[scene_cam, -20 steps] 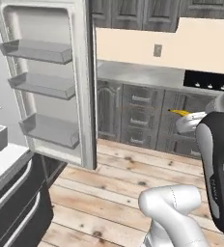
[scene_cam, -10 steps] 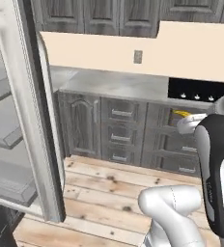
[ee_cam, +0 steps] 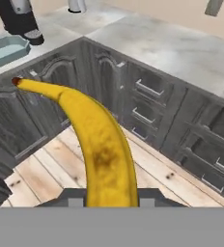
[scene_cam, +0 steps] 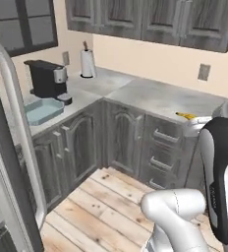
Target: Pick the apple and banana from the fridge and place them inside the tupperware on the counter.
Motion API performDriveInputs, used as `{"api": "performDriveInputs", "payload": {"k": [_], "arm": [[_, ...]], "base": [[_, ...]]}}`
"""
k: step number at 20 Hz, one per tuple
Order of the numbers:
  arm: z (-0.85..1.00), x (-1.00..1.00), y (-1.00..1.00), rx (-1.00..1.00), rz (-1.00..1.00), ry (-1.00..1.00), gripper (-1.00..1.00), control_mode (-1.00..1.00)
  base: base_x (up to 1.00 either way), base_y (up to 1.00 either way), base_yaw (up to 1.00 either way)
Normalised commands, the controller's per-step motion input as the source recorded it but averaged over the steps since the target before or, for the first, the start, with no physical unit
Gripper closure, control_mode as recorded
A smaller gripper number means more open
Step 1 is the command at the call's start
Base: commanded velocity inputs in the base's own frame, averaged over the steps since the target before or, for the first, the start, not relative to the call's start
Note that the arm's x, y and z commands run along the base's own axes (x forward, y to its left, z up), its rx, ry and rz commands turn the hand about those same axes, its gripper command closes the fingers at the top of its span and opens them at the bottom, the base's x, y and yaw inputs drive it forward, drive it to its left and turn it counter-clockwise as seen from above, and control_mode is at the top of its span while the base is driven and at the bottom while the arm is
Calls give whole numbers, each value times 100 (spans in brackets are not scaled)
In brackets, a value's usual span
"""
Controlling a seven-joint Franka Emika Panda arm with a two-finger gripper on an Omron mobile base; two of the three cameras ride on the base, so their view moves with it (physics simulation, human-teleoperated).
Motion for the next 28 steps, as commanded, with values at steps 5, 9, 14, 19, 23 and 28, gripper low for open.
{"api": "performDriveInputs", "payload": {"k": [5,9,14,19,23,28], "arm": [[0,0,0,0,0,0,100,100],[0,0,0,0,0,0,100,100],[0,0,0,0,0,0,100,100],[0,0,0,0,0,0,100,100],[0,0,0,0,0,0,100,100],[0,0,0,0,0,0,100,100]], "base": [[81,-40,83],[85,-42,59],[87,-20,24],[77,3,6],[72,2,53],[84,0,45]]}}
